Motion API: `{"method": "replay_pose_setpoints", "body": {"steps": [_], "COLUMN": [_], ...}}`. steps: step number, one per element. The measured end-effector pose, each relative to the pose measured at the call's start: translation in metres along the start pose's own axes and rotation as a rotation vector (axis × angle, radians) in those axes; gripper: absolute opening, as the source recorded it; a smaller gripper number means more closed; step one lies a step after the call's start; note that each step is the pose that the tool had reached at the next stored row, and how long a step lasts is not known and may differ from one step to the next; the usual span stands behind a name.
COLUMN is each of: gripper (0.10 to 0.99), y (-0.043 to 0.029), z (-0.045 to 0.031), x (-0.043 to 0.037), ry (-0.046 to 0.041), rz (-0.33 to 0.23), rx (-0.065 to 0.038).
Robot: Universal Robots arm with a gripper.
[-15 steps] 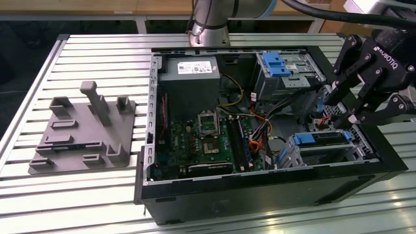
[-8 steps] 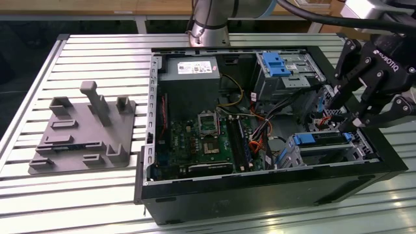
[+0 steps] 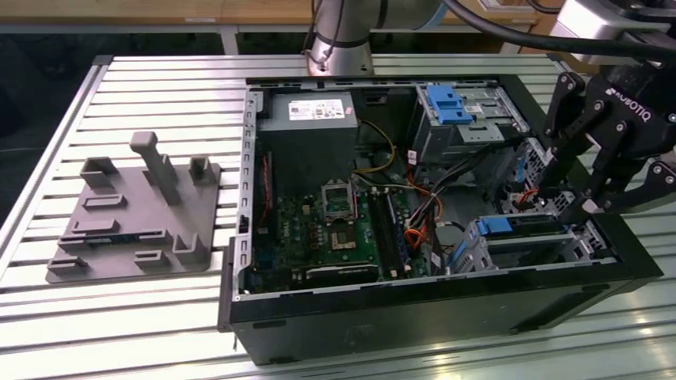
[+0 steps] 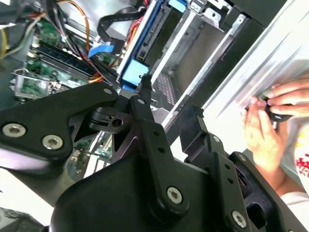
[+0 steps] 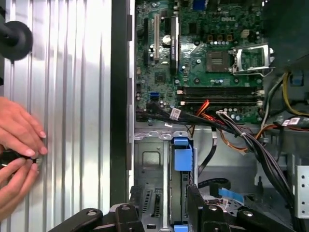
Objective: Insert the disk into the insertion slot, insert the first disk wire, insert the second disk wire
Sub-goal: 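Insert the first disk wire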
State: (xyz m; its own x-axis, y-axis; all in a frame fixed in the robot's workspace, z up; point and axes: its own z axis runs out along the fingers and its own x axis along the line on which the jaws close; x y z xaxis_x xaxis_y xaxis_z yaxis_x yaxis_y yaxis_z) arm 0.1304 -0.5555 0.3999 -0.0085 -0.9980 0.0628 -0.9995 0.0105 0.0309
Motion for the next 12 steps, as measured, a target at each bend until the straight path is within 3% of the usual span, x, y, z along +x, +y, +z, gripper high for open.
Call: {"method": "replay_pose_setpoints", "body": {"steps": [4,7,8,9,12], "gripper": [0.498,0.482,0.482,0.416,0.416], "y": [-0.0001,-0.0001,-0.0001,-0.0002,-0.0011], "z": [0.0026,0.0053,0.0063,0.0074,0.0093], "x": [-0.0042,-0.0094,-0.0112,-0.0128,-0.018], "ry": [0.0324,0.0499,0.0523,0.0531,0.0533], "rz": [-0.004,-0.006,-0.008,-0.009,-0.014], "rx": [0.003,0.005,0.005,0.005,0.006]}}
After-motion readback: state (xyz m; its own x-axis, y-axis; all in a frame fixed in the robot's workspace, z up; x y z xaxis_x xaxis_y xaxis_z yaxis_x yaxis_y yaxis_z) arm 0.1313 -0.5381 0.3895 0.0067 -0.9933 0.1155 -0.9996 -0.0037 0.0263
